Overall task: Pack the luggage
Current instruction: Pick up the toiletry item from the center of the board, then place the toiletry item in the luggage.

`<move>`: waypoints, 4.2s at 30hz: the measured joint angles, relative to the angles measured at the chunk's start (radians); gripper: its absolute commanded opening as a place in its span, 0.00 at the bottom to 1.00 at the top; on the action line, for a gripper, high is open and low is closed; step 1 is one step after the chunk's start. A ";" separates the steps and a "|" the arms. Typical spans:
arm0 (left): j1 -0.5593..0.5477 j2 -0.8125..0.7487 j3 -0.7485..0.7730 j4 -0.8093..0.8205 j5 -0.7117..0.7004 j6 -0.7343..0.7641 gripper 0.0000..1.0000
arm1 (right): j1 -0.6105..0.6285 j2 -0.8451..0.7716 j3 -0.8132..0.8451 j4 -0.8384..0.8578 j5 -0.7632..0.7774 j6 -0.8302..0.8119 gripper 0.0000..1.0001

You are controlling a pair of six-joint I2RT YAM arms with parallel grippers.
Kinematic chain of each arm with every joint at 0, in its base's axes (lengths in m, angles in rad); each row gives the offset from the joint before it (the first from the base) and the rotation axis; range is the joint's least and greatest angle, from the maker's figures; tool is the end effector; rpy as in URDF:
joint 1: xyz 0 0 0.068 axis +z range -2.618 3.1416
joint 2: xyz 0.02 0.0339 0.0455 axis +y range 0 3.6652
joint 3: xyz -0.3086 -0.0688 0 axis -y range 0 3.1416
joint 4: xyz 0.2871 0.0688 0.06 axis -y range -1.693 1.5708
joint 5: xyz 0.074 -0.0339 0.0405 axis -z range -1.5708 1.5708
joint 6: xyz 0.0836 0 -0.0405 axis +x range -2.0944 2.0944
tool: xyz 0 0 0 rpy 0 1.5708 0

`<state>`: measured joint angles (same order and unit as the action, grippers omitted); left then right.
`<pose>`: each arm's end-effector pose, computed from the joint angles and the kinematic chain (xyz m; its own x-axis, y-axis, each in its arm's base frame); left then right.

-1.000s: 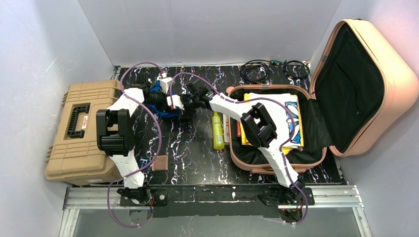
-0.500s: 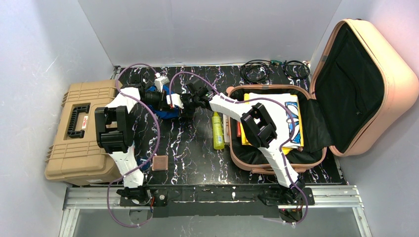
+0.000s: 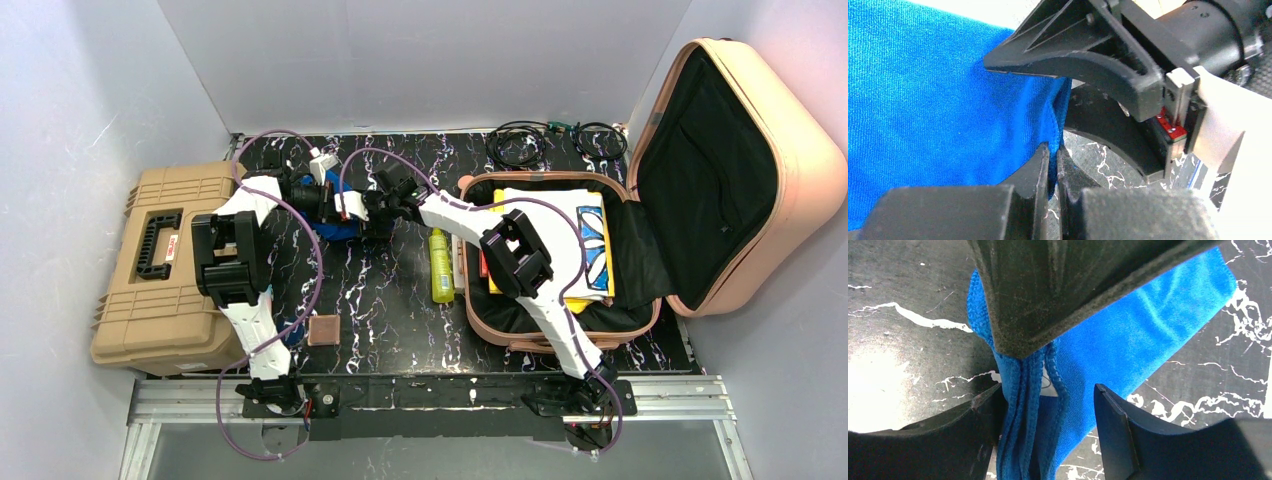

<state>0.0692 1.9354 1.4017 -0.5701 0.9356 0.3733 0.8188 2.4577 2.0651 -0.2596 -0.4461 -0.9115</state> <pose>0.4669 -0.0351 0.1970 -0.7126 0.1675 -0.6813 0.6233 0.5970 -0.5051 0.4287 0.5112 0.1634 0.4519 -0.5607 -0.6938 -0.8748 -0.1263 -0.4678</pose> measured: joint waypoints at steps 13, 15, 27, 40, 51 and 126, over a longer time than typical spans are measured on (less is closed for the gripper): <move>0.002 0.006 0.005 -0.006 0.024 -0.010 0.00 | 0.003 0.069 0.082 -0.020 0.005 0.009 0.12; 0.002 0.006 0.006 -0.006 0.027 -0.010 0.01 | 0.005 0.071 0.090 -0.034 0.002 0.008 0.02; 0.047 -0.002 0.011 0.003 -0.015 -0.026 0.98 | 0.002 0.044 0.077 -0.081 0.045 -0.135 0.01; 0.068 -0.182 -0.010 0.022 0.017 -0.067 0.98 | -0.230 -0.008 0.051 -0.069 0.212 -0.380 0.01; 0.068 -0.194 -0.065 0.023 0.022 -0.067 0.98 | -0.425 -0.008 0.074 -0.028 0.327 -0.430 0.01; 0.068 -0.296 -0.230 0.064 0.097 -0.061 0.98 | -0.681 -0.978 -0.796 -0.334 0.378 -0.224 0.01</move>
<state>0.1375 1.6394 1.1713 -0.5060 1.0328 0.3119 0.1375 1.4796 1.2694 -0.5938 -0.0685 -1.1355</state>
